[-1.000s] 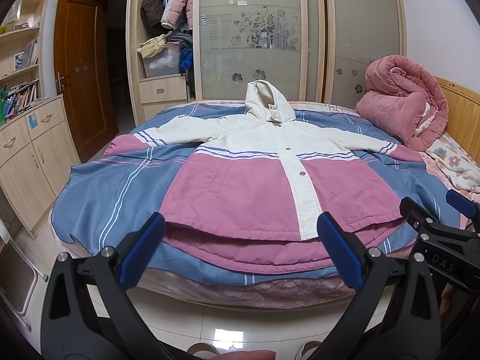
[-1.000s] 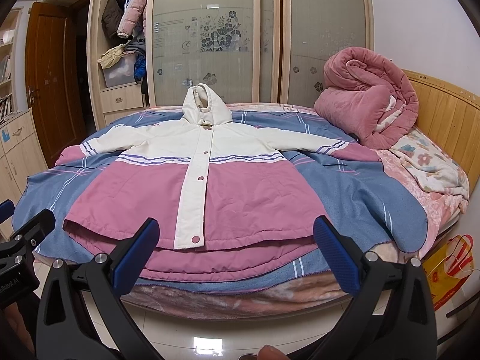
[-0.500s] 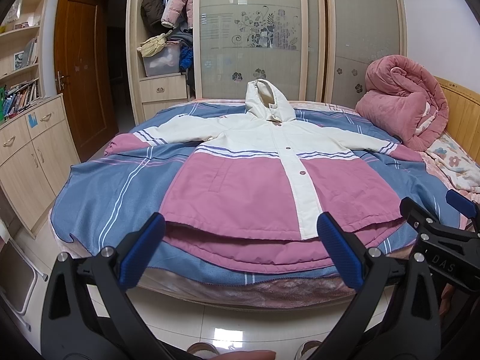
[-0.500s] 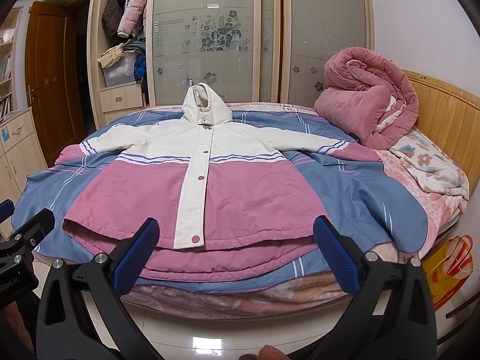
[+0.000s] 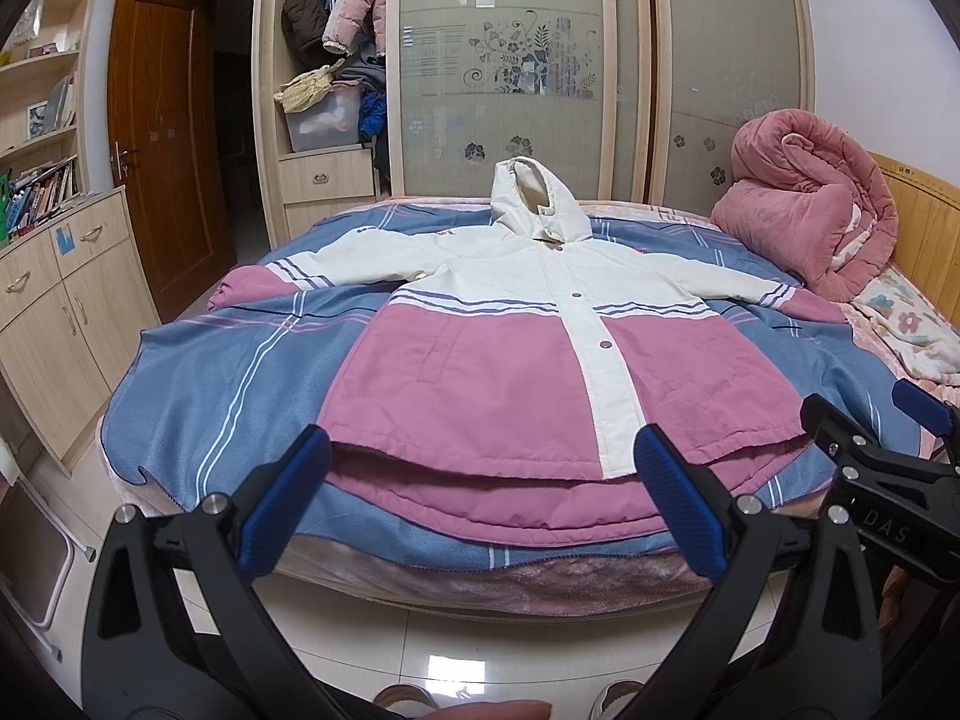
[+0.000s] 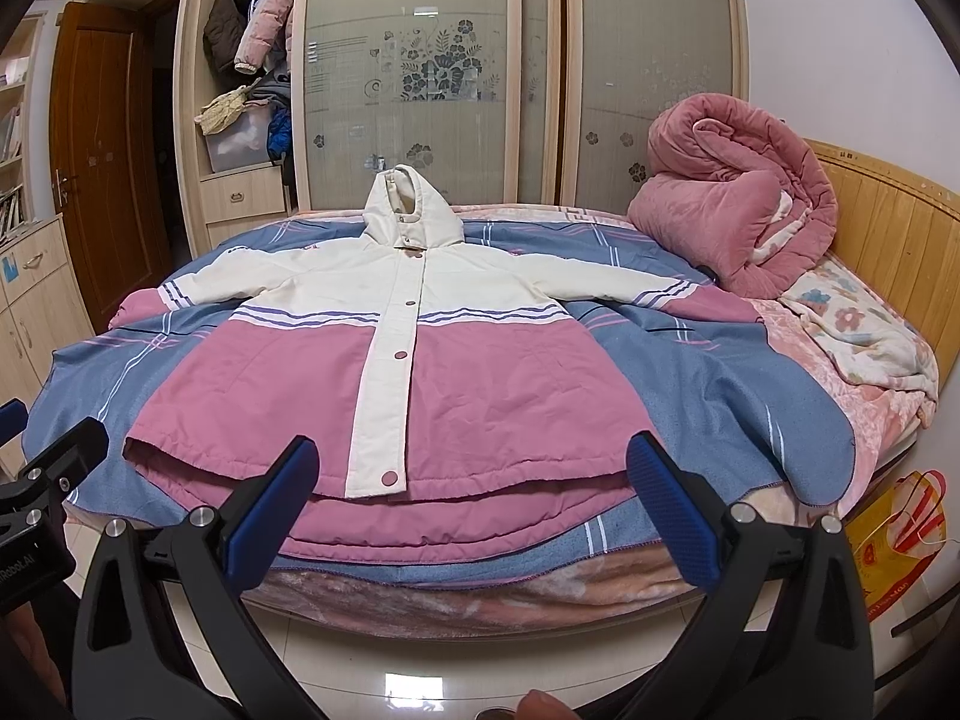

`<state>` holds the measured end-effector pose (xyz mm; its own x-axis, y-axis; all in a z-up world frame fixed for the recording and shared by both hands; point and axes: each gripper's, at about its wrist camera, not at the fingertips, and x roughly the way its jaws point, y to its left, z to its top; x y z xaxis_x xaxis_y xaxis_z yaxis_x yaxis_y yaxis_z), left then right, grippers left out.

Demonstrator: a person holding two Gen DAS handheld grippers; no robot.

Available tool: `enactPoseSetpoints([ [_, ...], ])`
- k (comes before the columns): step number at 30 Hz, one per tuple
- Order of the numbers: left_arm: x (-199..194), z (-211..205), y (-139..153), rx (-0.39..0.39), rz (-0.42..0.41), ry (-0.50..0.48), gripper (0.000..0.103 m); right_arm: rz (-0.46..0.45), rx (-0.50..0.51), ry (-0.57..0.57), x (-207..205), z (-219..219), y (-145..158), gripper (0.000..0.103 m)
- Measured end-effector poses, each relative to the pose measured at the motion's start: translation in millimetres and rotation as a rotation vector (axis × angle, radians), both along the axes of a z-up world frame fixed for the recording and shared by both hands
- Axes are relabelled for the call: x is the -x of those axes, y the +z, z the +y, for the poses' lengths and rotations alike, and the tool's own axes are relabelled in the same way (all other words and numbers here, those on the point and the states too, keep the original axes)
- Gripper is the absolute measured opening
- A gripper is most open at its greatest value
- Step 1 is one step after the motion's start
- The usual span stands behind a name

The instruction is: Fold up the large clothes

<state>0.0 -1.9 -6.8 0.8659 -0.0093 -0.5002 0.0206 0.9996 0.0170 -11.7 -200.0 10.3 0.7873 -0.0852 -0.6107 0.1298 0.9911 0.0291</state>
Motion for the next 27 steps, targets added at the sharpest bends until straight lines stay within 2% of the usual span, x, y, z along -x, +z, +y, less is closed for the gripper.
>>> enactPoseSetpoints([
  [15,-16,5,-15,0.008,0.026,0.018,0.101,0.009,-0.021,0.010,-12,-3,-10,0.102],
  [21,-24,5,-17,-0.011,-0.013,-0.003,0.101,-0.038,-0.016,0.000,-15,0,-9,0.102],
  [27,-33,-4,-13,-0.034,-0.088,0.019,0.101,-0.068,-0.028,0.001,-17,0,-8,0.102],
])
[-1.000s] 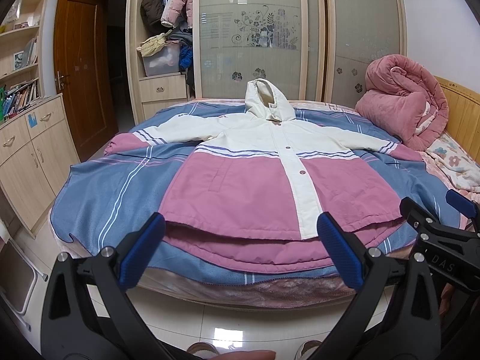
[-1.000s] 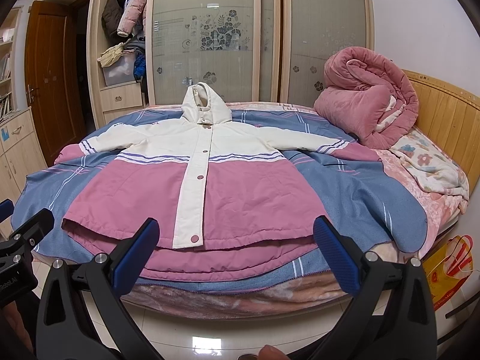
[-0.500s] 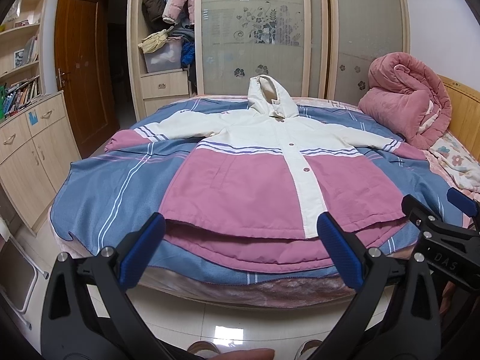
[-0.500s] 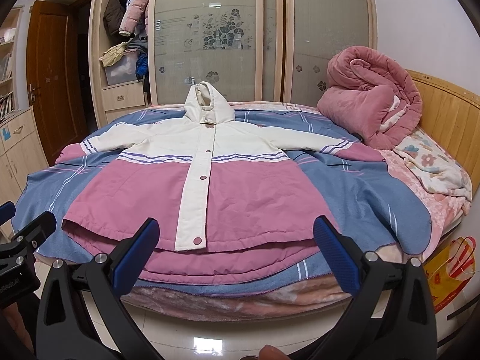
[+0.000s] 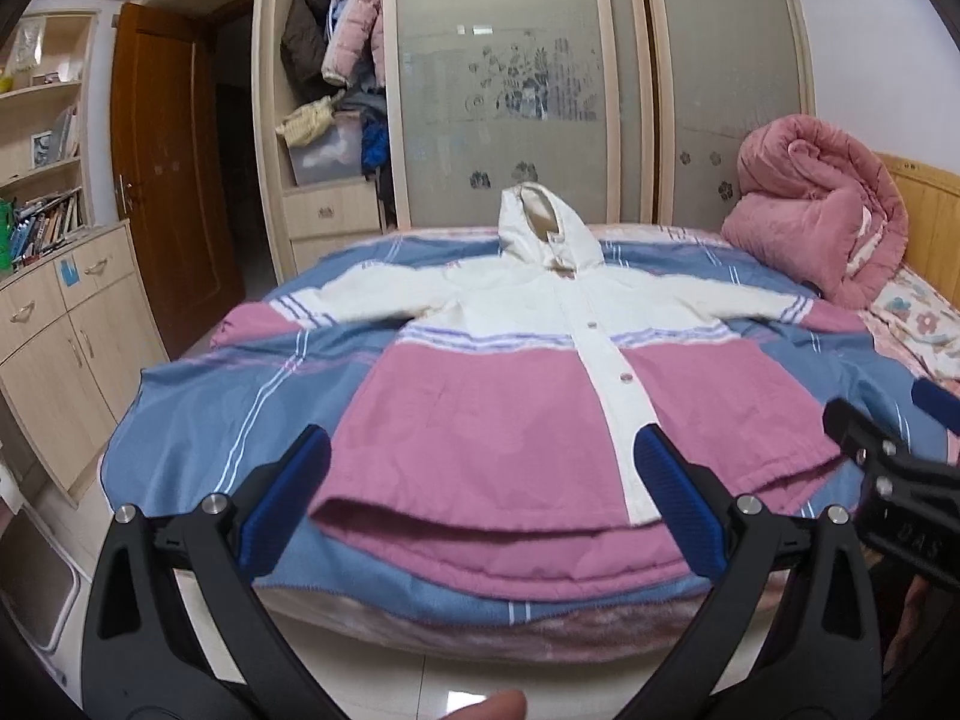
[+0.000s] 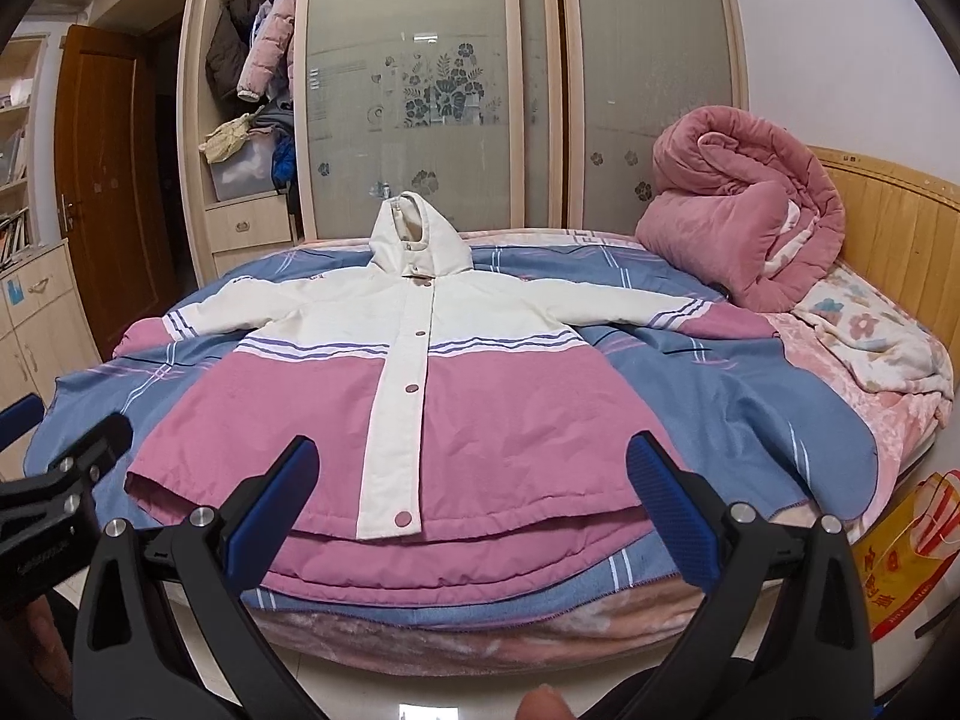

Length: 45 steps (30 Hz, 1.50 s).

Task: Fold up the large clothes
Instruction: 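Reach the right tool to the pink sleeve cuff and grasp it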

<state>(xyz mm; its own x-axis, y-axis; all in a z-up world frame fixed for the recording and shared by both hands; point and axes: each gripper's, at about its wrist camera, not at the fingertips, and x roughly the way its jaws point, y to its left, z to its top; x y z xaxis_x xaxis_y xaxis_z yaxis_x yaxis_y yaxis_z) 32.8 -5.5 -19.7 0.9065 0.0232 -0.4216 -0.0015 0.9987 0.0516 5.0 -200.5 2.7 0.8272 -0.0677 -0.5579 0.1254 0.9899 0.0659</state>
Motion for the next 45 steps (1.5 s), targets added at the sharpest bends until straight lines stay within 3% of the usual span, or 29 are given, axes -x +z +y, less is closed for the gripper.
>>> enactPoseSetpoints([
  [6,-21,-4,-1,0.046,0.003,0.010,0.101,-0.011,-0.021,0.011,-5,1,-3,0.102],
  [13,-53,-23,-18,-0.029,0.025,0.012,0.101,-0.008,-0.081,0.030,-24,3,-15,0.102],
  [18,-70,-26,-28,-0.026,0.025,0.003,0.101,-0.062,-0.099,0.046,-28,2,-16,0.102],
  [21,-79,-28,-34,-0.036,0.016,0.003,0.101,-0.011,-0.145,0.050,-42,-4,-24,0.102],
  [25,-93,-28,-42,-0.024,0.032,-0.014,0.101,-0.034,-0.184,0.041,-47,-7,-23,0.102],
  [37,-118,-23,-52,0.003,0.004,-0.065,0.101,-0.102,-0.106,0.034,-74,3,-18,0.102],
  [42,-128,-24,-52,0.016,-0.022,-0.086,0.101,-0.032,-0.205,0.009,-103,-30,-31,0.102],
  [45,-131,-27,-54,0.006,-0.029,-0.094,0.101,-0.013,-0.259,-0.005,-126,-72,-42,0.102],
])
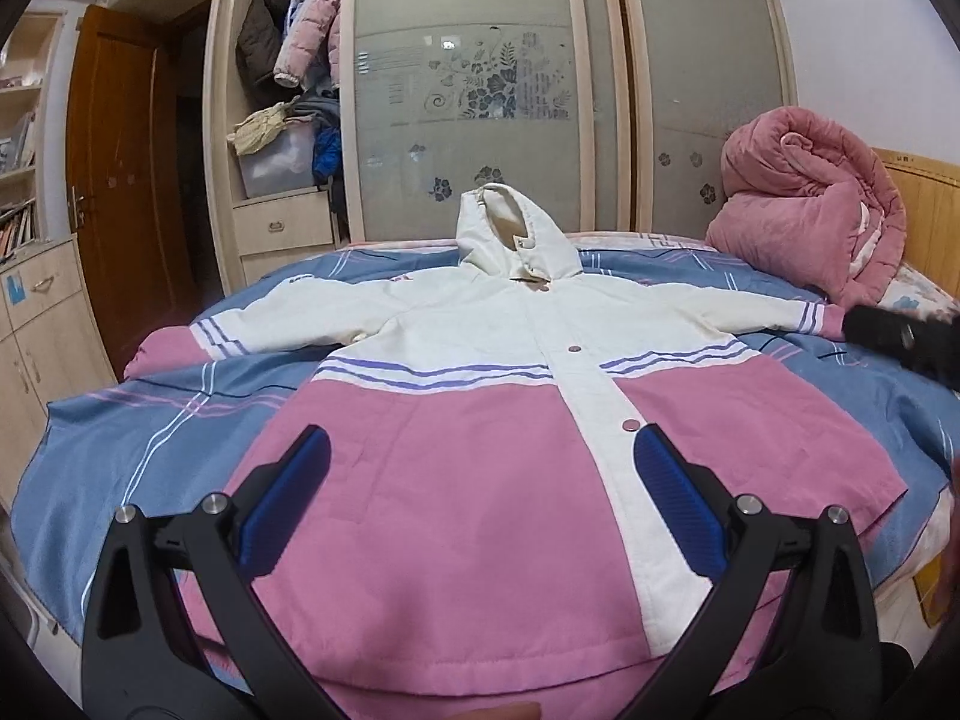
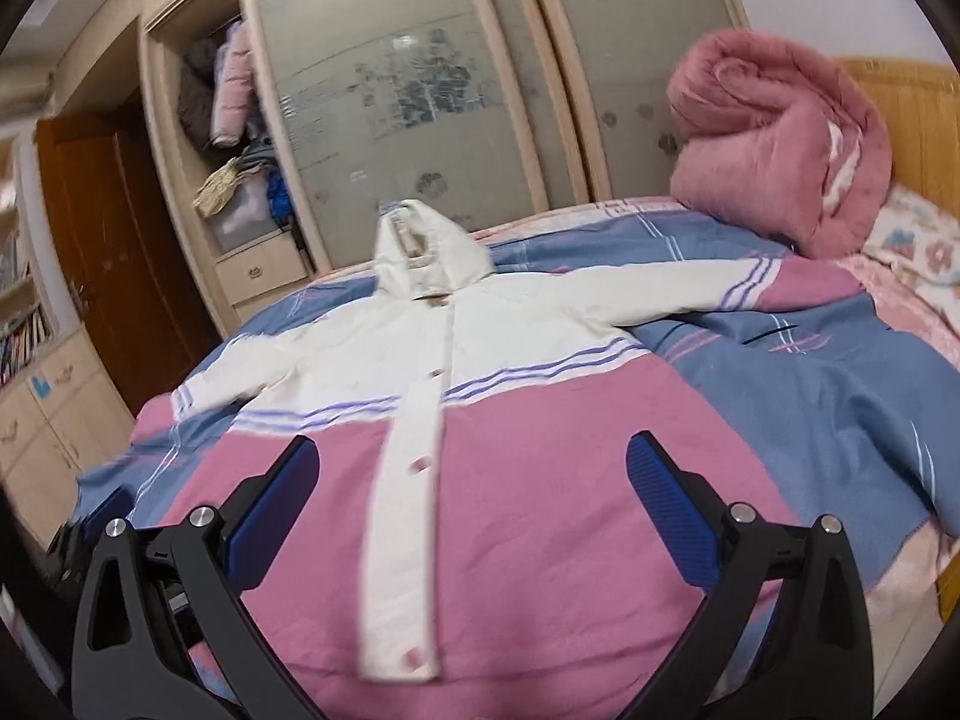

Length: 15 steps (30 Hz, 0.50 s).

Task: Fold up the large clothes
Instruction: 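Reach the right tool to the pink sleeve cuff and grasp it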

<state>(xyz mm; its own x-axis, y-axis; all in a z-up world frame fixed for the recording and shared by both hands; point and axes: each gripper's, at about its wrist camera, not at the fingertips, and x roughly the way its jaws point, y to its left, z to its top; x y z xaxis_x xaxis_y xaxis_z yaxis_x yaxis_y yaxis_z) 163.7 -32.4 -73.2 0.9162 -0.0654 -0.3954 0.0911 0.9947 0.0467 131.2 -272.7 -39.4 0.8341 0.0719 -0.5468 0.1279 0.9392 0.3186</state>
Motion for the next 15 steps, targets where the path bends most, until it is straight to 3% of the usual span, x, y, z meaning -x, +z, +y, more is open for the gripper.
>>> enactPoseSetpoints([
  [1,-2,0,-1,0.006,0.004,-0.009,0.101,-0.007,-0.013,-0.023,-7,-14,-2,0.102],
  [5,-9,1,-5,0.016,0.027,-0.021,0.101,-0.003,-0.056,-0.292,-56,-108,-19,0.102],
  [9,-16,4,-10,0.019,0.037,-0.007,0.101,0.019,-0.110,-0.520,-104,-174,-42,0.101],
  [13,-19,10,-13,0.035,0.055,-0.005,0.101,-0.043,-0.179,-0.647,-132,-241,-49,0.099],
  [15,-18,11,-13,0.029,0.048,-0.005,0.101,-0.038,-0.226,-0.690,-138,-277,-58,0.091],
])
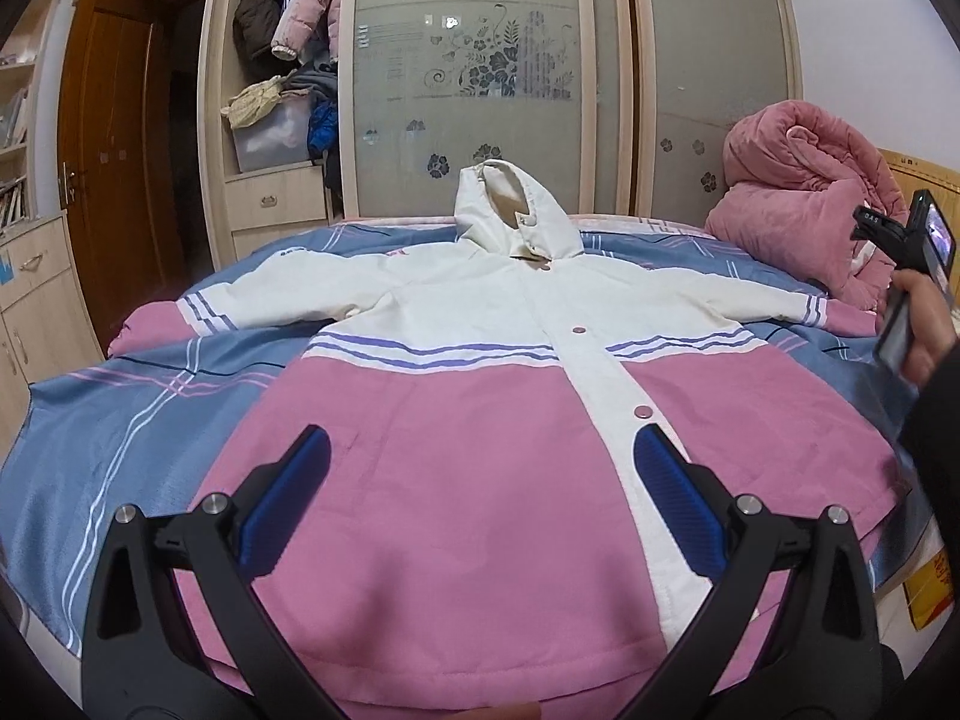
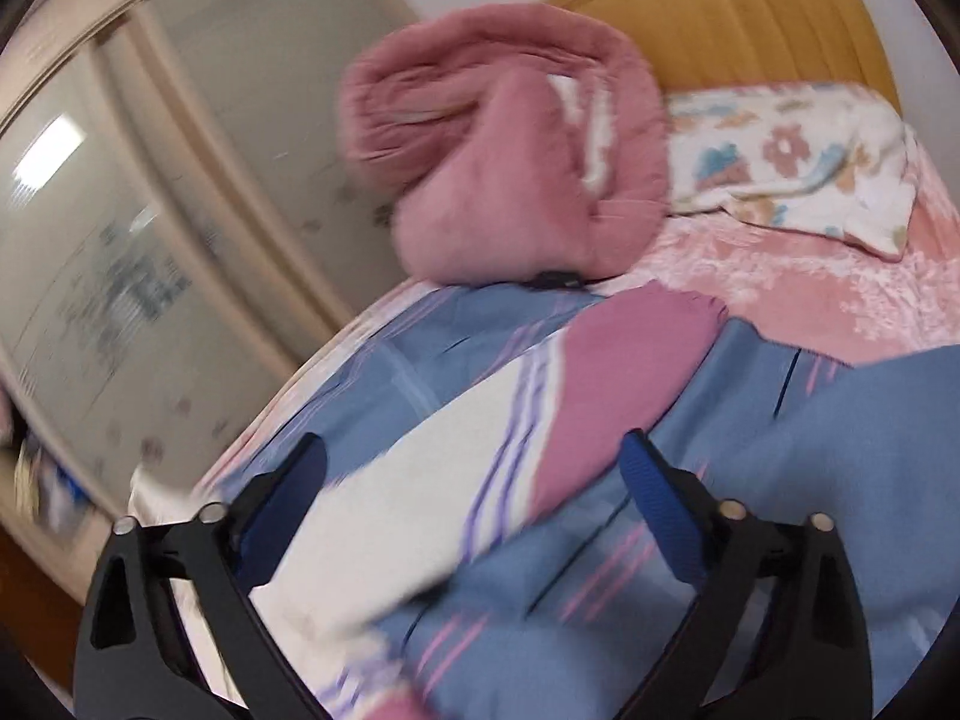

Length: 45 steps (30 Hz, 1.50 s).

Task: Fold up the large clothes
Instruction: 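Reach the right tool to the pink sleeve cuff and grasp it, then lift the sleeve with the right tool, lay it across the chest, release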

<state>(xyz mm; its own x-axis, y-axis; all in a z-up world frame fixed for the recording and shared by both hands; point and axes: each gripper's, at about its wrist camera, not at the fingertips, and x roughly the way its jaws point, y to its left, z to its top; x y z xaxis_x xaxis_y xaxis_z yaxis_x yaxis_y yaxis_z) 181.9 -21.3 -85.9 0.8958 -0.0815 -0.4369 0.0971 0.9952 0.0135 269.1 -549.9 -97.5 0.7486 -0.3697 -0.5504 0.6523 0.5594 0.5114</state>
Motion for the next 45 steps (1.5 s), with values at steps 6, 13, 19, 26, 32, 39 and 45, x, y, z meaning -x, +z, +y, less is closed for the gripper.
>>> enactPoseSetpoints([
  [6,-4,14,0,0.001,0.011,0.022,0.101,-0.061,-0.232,-0.062,8,-126,-57,0.081],
  [13,-6,33,1,0.065,0.039,0.042,0.101,-0.219,-0.590,0.028,48,-211,-111,0.081],
  [19,-7,27,1,0.059,0.040,0.022,0.101,-0.278,-0.615,0.236,25,-202,-103,0.081],
  [26,-6,28,1,0.074,0.047,0.021,0.101,-0.084,-0.612,0.208,7,-192,-113,0.081],
  [32,-7,27,-1,0.074,0.056,0.013,0.101,0.004,-0.604,0.123,13,-185,-124,0.069],
  [39,-9,29,-3,0.088,0.062,0.013,0.101,-0.038,-0.625,0.038,15,-189,-127,0.065],
  [45,-9,28,-2,0.090,0.060,0.007,0.101,-0.042,-0.594,-0.032,2,-191,-133,0.010],
])
